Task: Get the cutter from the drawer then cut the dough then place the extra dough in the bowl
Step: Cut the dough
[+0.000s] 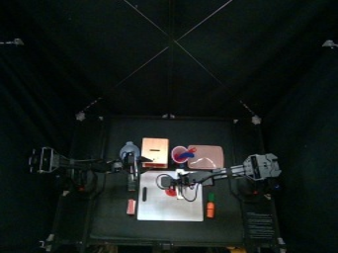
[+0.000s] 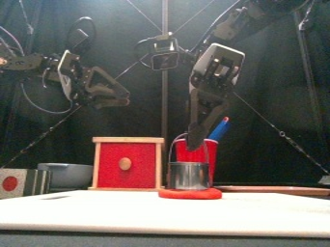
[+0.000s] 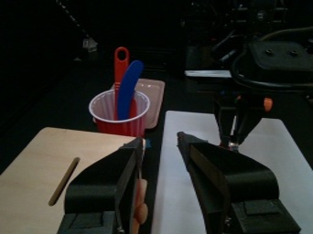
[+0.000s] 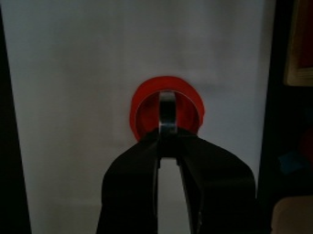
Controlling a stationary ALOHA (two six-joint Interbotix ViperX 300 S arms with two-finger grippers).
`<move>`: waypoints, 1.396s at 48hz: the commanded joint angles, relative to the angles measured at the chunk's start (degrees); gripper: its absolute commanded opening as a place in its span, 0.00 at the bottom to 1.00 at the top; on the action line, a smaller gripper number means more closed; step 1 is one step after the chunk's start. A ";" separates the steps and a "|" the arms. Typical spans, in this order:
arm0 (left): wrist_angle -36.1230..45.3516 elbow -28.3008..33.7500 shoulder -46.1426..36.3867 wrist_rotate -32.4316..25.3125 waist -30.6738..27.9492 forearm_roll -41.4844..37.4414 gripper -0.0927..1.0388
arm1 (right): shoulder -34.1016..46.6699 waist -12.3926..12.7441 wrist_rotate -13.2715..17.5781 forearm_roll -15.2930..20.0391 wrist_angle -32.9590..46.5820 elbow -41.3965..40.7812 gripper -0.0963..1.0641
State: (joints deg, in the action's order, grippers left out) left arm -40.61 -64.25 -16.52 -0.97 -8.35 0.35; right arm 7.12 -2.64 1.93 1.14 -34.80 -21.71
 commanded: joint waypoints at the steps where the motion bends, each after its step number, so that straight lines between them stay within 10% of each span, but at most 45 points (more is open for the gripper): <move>1: -0.35 0.62 -0.09 -0.09 0.18 0.09 0.76 | -0.62 0.09 0.09 0.00 0.35 0.70 0.50; 27: -0.79 0.44 -0.09 -1.67 2.90 0.35 0.77 | -8.26 0.35 -0.18 -4.39 10.90 -4.48 0.78; 50: -19.34 7.91 21.01 -11.43 16.79 13.80 0.78 | -14.68 5.36 -0.88 -11.43 77.08 -38.50 0.78; 67: -19.95 12.66 30.06 -11.34 22.24 19.25 0.78 | 0.00 2.02 -0.97 -7.91 88.07 -34.28 0.79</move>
State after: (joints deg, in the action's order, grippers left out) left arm -59.94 -52.65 13.54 -12.22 13.97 19.42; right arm 7.47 -0.18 0.62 -6.86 52.56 -57.30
